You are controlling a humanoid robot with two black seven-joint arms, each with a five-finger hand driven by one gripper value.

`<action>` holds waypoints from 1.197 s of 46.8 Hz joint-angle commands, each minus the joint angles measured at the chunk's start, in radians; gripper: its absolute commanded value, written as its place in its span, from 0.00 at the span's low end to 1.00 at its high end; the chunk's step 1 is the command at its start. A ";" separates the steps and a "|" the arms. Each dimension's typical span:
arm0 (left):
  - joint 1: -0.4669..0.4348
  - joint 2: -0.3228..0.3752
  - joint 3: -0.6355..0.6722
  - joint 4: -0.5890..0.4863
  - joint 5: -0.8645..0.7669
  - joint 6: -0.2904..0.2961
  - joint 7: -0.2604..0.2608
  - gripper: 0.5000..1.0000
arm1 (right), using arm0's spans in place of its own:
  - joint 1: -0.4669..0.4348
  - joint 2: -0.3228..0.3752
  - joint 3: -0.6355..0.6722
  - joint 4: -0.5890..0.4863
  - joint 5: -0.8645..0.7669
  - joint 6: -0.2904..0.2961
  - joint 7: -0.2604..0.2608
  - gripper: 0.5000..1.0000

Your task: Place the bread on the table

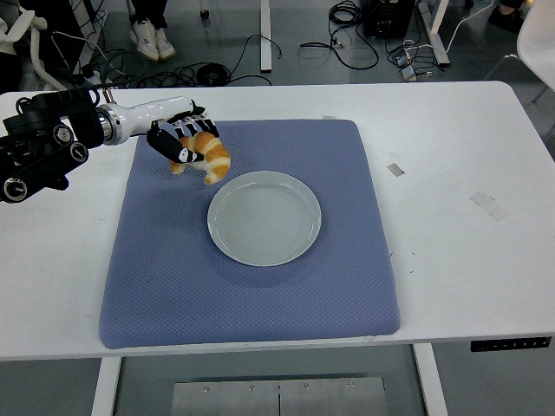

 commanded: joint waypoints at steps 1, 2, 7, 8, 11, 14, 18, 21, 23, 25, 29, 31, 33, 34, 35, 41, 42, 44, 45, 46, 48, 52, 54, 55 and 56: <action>0.005 -0.001 -0.002 0.029 -0.003 0.003 -0.001 0.00 | 0.000 0.000 0.000 0.000 0.000 0.000 0.000 1.00; 0.005 -0.003 -0.004 0.037 -0.006 0.003 -0.001 0.00 | 0.000 0.000 0.000 0.000 0.000 0.000 0.000 1.00; 0.008 -0.004 -0.001 0.066 -0.048 0.004 -0.001 0.00 | 0.000 0.000 0.000 0.000 0.000 0.000 0.000 1.00; 0.008 -0.004 0.001 0.070 -0.055 0.006 -0.002 0.00 | 0.000 0.000 0.000 0.000 0.000 0.000 0.000 1.00; 0.020 -0.007 0.001 0.093 -0.066 0.021 -0.002 0.00 | -0.001 0.000 0.000 0.000 0.000 0.000 0.000 1.00; 0.028 -0.011 -0.002 0.116 -0.069 0.040 -0.002 0.00 | 0.000 0.000 0.000 0.000 0.000 0.000 0.000 1.00; 0.031 -0.012 -0.004 0.129 -0.075 0.050 -0.011 0.00 | 0.000 0.000 0.000 0.000 0.000 0.000 0.000 1.00; 0.037 -0.012 -0.001 0.129 -0.095 0.058 -0.014 0.00 | 0.000 0.000 0.000 0.000 0.000 0.000 0.000 1.00; 0.045 -0.012 0.002 0.129 -0.109 0.064 -0.014 0.00 | -0.001 0.000 0.000 0.000 0.000 0.000 0.000 1.00; 0.048 -0.012 0.004 0.129 -0.118 0.067 -0.014 0.00 | 0.000 0.000 0.000 0.000 0.000 0.000 0.000 1.00; 0.052 -0.011 0.004 0.129 -0.120 0.067 -0.014 0.00 | 0.000 0.000 0.000 0.000 0.000 0.000 0.000 1.00; 0.052 -0.009 0.002 0.129 -0.120 0.069 -0.014 0.00 | -0.001 0.000 0.000 0.000 0.000 0.000 0.000 1.00; 0.052 -0.009 0.002 0.129 -0.126 0.069 -0.014 0.00 | 0.000 0.000 0.000 0.000 0.000 0.000 0.000 1.00; 0.052 -0.009 0.002 0.129 -0.130 0.069 -0.013 0.00 | -0.001 0.000 0.000 0.000 0.000 0.000 0.000 1.00; 0.054 -0.009 0.002 0.129 -0.135 0.069 -0.013 0.00 | 0.000 0.000 0.000 0.000 0.000 0.000 0.000 1.00; 0.063 -0.012 0.004 0.130 -0.146 0.078 -0.011 0.00 | 0.000 0.000 0.000 0.000 0.000 0.000 0.000 1.00; 0.065 -0.012 0.005 0.130 -0.146 0.081 -0.011 0.00 | -0.001 0.000 0.000 0.000 0.000 0.000 0.000 1.00; 0.066 -0.012 0.005 0.130 -0.146 0.086 -0.011 0.00 | -0.001 0.000 0.000 0.000 0.000 0.000 0.000 1.00; 0.066 -0.012 0.005 0.130 -0.146 0.086 -0.010 0.00 | 0.000 0.000 0.000 0.000 0.000 0.000 0.000 1.00; 0.066 -0.012 0.005 0.130 -0.146 0.087 -0.010 0.00 | 0.000 0.000 0.000 0.000 0.000 0.000 0.000 1.00; 0.066 -0.012 0.008 0.130 -0.146 0.089 -0.010 0.00 | -0.001 0.000 0.000 0.000 0.000 0.000 0.000 1.00; 0.066 -0.012 0.010 0.132 -0.146 0.090 -0.010 0.00 | -0.001 0.000 0.000 0.000 0.000 0.000 0.000 1.00; 0.066 -0.012 0.010 0.130 -0.146 0.089 -0.010 0.00 | 0.000 0.000 0.000 0.000 0.000 0.000 0.000 1.00; 0.066 -0.012 0.010 0.132 -0.146 0.090 -0.010 0.00 | 0.000 0.000 0.000 0.000 0.000 0.000 0.000 1.00; 0.066 -0.012 0.010 0.132 -0.146 0.090 -0.010 0.00 | 0.000 0.000 0.000 0.000 0.000 0.000 0.000 1.00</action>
